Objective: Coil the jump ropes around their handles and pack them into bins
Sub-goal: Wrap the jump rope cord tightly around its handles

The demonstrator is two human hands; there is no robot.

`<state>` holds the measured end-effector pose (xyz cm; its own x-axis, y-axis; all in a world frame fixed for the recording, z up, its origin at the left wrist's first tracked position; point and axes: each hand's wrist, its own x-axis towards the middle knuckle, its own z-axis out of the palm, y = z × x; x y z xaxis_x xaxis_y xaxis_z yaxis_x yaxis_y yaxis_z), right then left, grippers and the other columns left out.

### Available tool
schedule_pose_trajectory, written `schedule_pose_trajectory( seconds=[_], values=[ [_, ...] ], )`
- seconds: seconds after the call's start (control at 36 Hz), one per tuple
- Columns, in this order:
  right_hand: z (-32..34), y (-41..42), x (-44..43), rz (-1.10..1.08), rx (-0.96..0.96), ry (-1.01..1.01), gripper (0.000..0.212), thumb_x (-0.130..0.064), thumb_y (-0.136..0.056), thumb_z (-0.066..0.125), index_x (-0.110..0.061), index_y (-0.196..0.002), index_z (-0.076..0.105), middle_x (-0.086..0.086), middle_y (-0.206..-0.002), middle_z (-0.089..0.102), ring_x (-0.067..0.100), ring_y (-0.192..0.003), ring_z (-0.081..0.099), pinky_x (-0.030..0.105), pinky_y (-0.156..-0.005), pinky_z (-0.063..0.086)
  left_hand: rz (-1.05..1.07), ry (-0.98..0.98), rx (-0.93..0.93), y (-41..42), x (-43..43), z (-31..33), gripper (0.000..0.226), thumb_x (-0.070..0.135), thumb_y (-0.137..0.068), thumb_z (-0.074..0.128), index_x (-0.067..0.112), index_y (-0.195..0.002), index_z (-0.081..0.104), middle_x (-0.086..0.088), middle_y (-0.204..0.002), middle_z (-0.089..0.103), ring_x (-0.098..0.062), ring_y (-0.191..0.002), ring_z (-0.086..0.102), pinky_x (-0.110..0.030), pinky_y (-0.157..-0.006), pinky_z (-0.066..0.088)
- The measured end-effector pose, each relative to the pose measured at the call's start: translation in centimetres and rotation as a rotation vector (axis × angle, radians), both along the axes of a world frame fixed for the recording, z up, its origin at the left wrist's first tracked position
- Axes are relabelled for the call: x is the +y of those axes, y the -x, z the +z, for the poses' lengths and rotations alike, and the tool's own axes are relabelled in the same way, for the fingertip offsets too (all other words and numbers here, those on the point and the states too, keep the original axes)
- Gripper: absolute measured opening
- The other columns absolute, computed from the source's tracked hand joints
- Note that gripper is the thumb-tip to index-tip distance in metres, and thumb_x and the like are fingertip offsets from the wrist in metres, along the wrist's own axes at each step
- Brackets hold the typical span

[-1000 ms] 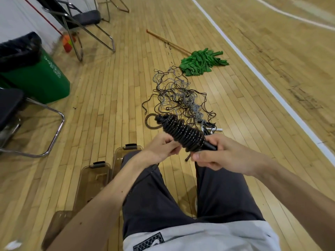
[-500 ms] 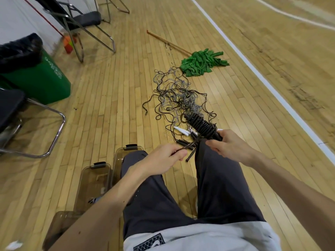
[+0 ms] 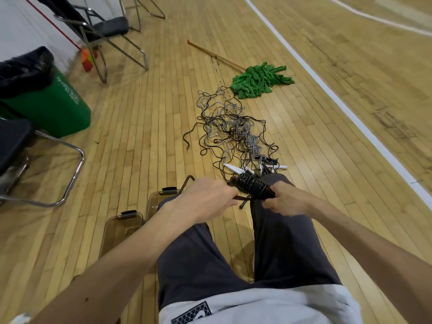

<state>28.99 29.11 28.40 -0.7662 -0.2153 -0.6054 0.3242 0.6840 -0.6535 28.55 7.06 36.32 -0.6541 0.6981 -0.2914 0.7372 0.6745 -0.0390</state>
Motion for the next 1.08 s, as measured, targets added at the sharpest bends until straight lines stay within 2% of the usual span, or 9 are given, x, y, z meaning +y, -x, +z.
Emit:
schedule_pose_trajectory(
  seconds=[0.08, 0.19, 0.25, 0.42, 0.64, 0.81, 0.89, 1.0, 1.08],
  values=[
    [1.0, -0.2, -0.3, 0.047, -0.164, 0.083, 0.011, -0.004, -0.098, 0.057, -0.01, -0.089, 0.054, -0.003, -0.055, 0.052, 0.01, -0.042, 0.041, 0.021, -0.04, 0.031, -0.022, -0.018, -0.014, 0.1, 0.2, 0.7, 0.036, 0.046, -0.105, 0.039, 0.02, -0.115, 0.062, 0.0, -0.095, 0.067, -0.021, -0.086, 0.065, -0.037, -0.072, 0.054],
    [2.4, -0.8, -0.9, 0.201, -0.214, 0.023, 0.011, -0.011, -0.094, 0.064, -0.013, -0.089, 0.055, -0.001, -0.06, 0.053, 0.01, -0.044, 0.041, 0.02, -0.043, 0.032, -0.072, -0.033, -0.029, 0.3, 0.9, 1.7, 0.036, 0.048, -0.104, 0.041, 0.022, -0.11, 0.064, 0.005, -0.09, 0.064, -0.016, -0.082, 0.058, -0.028, -0.064, 0.039],
    [3.0, -1.2, -1.3, 0.311, -0.24, 0.008, 0.014, -0.013, -0.094, 0.065, -0.014, -0.083, 0.055, -0.002, -0.059, 0.052, 0.011, -0.045, 0.039, 0.022, -0.044, 0.03, -0.103, -0.028, -0.032, 0.4, 1.2, 2.1, 0.038, 0.051, -0.102, 0.041, 0.022, -0.109, 0.064, 0.008, -0.085, 0.058, -0.013, -0.079, 0.052, -0.028, -0.064, 0.038],
    [4.1, -3.1, -2.0, 0.522, -0.154, 0.029, 0.025, -0.018, -0.094, 0.064, -0.017, -0.071, 0.055, -0.004, -0.062, 0.052, 0.016, -0.057, 0.045, 0.031, -0.061, 0.038, -0.109, -0.069, -0.101, 0.9, 1.2, 3.1, 0.044, 0.063, -0.091, 0.051, 0.025, -0.103, 0.067, 0.012, -0.081, 0.058, -0.008, -0.078, 0.05, -0.031, -0.069, 0.049],
    [6.4, -5.3, -2.9, 0.682, -0.107, 0.006, 0.026, -0.024, -0.093, 0.064, -0.013, -0.072, 0.054, 0.003, -0.069, 0.054, 0.019, -0.064, 0.049, 0.033, -0.069, 0.041, 0.011, -0.188, -0.247, 0.8, 0.8, 2.7, 0.054, 0.069, -0.07, 0.071, 0.017, -0.074, 0.058, 0.01, -0.067, 0.049, -0.007, -0.062, 0.042, -0.028, -0.058, 0.037],
    [7.2, -5.9, -2.7, 0.689, -0.135, 0.131, 0.03, -0.022, -0.095, 0.064, 0.002, -0.079, 0.058, 0.005, -0.067, 0.053, 0.014, -0.058, 0.048, 0.018, -0.056, 0.039, 0.134, -0.322, -0.395, 0.5, 0.3, 2.4, 0.052, 0.064, -0.062, 0.082, 0.018, -0.066, 0.058, 0.008, -0.062, 0.05, -0.008, -0.059, 0.042, -0.026, -0.055, 0.034],
    [7.3, -6.2, -2.6, 0.693, -0.155, 0.229, 0.031, -0.018, -0.098, 0.062, 0.005, -0.079, 0.055, 0.005, -0.067, 0.049, 0.018, -0.06, 0.044, 0.019, -0.055, 0.038, 0.191, -0.379, -0.438, 0.5, 0.0, 1.8, 0.052, 0.063, -0.06, 0.083, 0.018, -0.066, 0.058, 0.01, -0.06, 0.049, -0.007, -0.057, 0.041, -0.026, -0.055, 0.034],
    [7.6, -6.3, -2.4, 0.69, -0.172, 0.388, 0.027, -0.014, -0.099, 0.061, -0.002, -0.076, 0.055, 0.001, -0.063, 0.045, 0.019, -0.058, 0.039, 0.024, -0.056, 0.034, 0.254, -0.537, -0.579, -0.1, -0.6, 0.4, 0.043, 0.051, -0.064, 0.086, 0.018, -0.06, 0.059, 0.004, -0.057, 0.048, -0.007, -0.055, 0.039, -0.026, -0.055, 0.033],
    [7.9, -6.3, -2.2, 0.655, -0.163, 0.552, 0.028, -0.014, -0.099, 0.06, -0.003, -0.074, 0.052, 0.006, -0.062, 0.039, 0.021, -0.055, 0.034, 0.028, -0.053, 0.029, 0.335, -0.665, -0.713, -0.4, 0.2, 0.9, 0.059, 0.072, -0.061, 0.076, 0.015, -0.061, 0.063, -0.001, -0.057, 0.05, -0.012, -0.055, 0.043, -0.03, -0.054, 0.034]
  ],
)
